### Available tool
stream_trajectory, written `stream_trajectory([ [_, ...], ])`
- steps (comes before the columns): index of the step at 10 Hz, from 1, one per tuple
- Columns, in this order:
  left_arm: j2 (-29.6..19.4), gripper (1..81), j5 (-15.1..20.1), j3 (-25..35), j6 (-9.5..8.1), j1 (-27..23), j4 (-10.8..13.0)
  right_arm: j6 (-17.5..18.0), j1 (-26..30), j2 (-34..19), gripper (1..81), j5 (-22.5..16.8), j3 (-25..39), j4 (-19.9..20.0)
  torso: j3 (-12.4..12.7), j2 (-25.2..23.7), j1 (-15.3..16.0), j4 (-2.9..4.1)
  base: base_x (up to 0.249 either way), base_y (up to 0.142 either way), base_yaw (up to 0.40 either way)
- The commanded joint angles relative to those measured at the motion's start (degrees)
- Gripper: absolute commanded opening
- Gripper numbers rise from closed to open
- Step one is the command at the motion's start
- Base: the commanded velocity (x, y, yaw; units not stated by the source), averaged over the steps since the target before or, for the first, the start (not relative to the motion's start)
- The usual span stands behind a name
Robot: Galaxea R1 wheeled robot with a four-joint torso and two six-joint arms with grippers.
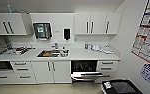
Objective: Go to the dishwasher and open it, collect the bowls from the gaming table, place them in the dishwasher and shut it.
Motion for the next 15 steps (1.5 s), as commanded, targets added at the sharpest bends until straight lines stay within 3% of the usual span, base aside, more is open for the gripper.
stream_trajectory([
  [1, -0.2, 1.0, 2.2, 0.3, -0.04, -3.0, 0.1, -0.4, 2.8, 0.2, 1.0, -2.4, 0.3, -0.5, 0.0, 0.0, 0.0, 0.00, 0.136, 0.000, 0.000],
  [9, -0.3, 1.0, 2.2, 0.3, -0.04, -3.0, -0.1, -0.5, 2.9, 0.4, 1.0, -2.4, 0.3, -0.6, 0.0, 0.0, 0.0, 0.00, 0.108, 0.000, 0.000],
  [15, -0.3, 1.0, 2.2, 0.3, -0.13, -3.0, 0.0, -0.4, 3.0, 0.4, 1.0, -2.4, 0.3, -0.6, 0.0, 0.0, 0.0, 0.00, 0.087, 0.062, 0.000],
])
